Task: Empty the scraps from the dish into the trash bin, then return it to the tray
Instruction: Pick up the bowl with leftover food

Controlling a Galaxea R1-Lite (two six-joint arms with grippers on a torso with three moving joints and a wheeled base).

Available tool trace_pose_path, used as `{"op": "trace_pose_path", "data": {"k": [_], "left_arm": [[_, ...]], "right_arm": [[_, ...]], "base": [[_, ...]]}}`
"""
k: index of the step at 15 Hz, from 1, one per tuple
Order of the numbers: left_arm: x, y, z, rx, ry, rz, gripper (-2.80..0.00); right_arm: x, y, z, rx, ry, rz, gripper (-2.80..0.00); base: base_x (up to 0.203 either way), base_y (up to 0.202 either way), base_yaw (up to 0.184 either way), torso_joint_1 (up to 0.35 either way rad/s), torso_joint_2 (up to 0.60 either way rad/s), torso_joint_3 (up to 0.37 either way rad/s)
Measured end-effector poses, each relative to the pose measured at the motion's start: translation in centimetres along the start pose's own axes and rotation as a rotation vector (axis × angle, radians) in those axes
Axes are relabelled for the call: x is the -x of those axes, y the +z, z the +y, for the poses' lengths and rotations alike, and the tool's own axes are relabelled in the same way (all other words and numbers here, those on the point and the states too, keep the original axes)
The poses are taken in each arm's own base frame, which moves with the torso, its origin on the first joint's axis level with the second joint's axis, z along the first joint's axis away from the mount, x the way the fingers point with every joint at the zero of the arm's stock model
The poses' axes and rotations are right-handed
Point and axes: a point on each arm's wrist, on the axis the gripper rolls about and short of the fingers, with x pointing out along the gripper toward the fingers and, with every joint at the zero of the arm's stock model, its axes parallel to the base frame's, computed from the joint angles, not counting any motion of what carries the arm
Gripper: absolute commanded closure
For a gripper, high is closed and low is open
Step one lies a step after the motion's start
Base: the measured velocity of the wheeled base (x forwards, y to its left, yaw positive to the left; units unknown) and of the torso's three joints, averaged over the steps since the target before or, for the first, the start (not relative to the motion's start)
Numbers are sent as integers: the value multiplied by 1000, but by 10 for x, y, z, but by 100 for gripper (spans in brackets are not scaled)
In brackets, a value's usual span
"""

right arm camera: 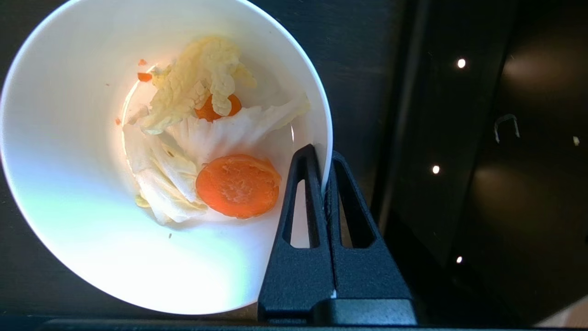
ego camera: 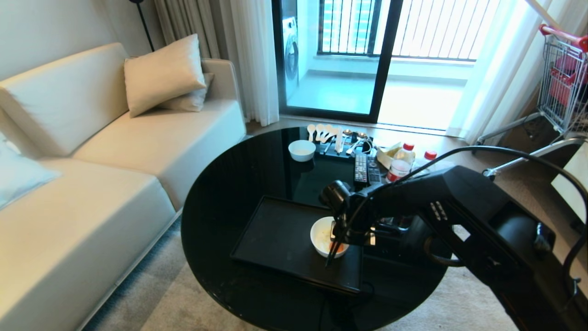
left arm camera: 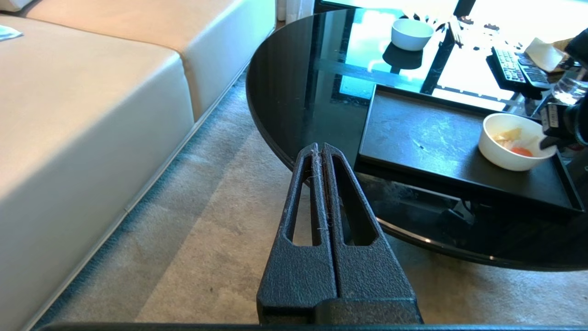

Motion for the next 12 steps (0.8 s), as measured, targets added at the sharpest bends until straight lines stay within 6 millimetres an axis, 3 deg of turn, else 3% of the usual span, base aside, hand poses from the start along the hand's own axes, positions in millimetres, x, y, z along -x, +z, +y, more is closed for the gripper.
{"op": "trace_pose_path", "data": {"k": [5, 12], "left_arm": [[0, 0, 0, 0, 0, 0, 0], [0, 0, 0, 0, 0, 0, 0]], "right_arm": [[24, 10, -10, -155, -19, 12, 0], [73, 37, -35, -313, 11, -34, 0]], "base": [[0, 0, 0, 0, 0, 0], [0, 0, 0, 0, 0, 0]]}}
